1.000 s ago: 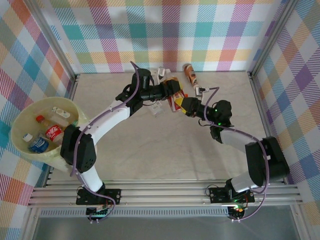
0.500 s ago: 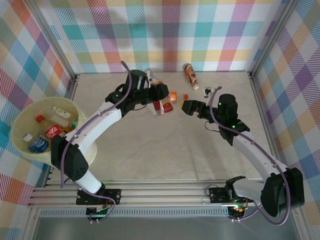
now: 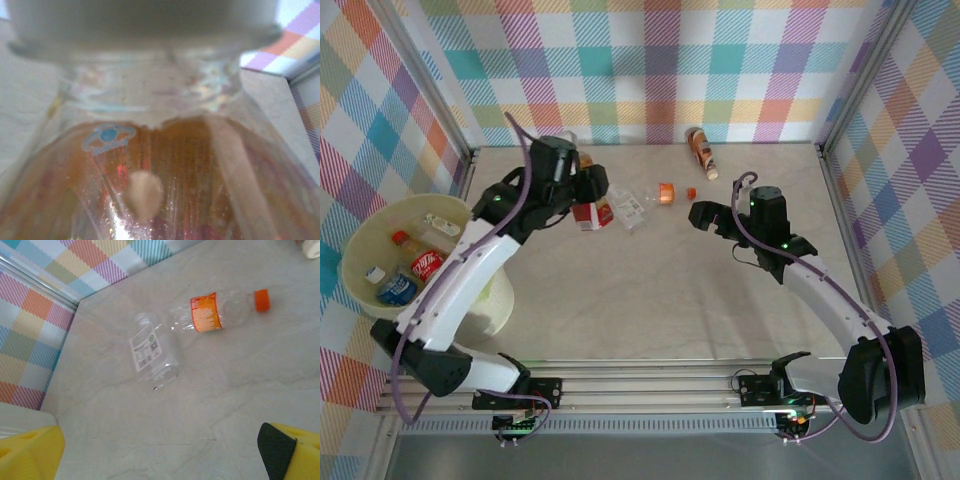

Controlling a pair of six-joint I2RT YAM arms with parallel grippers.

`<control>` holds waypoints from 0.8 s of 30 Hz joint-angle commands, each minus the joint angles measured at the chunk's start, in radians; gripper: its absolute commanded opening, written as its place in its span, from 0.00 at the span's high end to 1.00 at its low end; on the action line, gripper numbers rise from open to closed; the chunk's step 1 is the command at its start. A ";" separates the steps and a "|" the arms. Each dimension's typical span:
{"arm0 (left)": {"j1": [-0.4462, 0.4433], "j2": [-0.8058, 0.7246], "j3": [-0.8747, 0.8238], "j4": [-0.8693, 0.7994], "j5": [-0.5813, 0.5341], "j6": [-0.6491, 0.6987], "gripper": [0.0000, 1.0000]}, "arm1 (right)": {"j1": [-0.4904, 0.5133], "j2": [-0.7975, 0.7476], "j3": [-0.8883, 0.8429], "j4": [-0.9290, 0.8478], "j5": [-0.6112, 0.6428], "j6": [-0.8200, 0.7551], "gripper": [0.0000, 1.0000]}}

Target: Put the plastic bottles in the bin

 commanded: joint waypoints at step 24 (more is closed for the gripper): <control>0.254 -0.321 0.028 -0.208 -0.916 0.466 0.40 | -0.001 0.052 0.100 -0.030 -0.011 -0.032 0.00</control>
